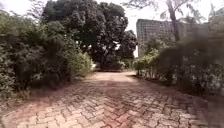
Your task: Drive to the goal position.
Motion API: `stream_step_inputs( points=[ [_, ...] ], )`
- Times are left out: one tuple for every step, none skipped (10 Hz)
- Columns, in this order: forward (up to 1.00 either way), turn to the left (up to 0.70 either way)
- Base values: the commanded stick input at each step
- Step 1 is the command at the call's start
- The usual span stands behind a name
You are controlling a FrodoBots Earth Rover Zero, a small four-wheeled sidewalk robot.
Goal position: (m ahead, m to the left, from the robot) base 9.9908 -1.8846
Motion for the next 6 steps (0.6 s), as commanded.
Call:
stream_step_inputs(
  points=[
    [0.70, 0.00],
    [0.70, 0.00],
    [0.70, 0.00],
    [0.70, 0.00],
    [0.70, 0.00],
    [0.70, 0.00]
  ],
)
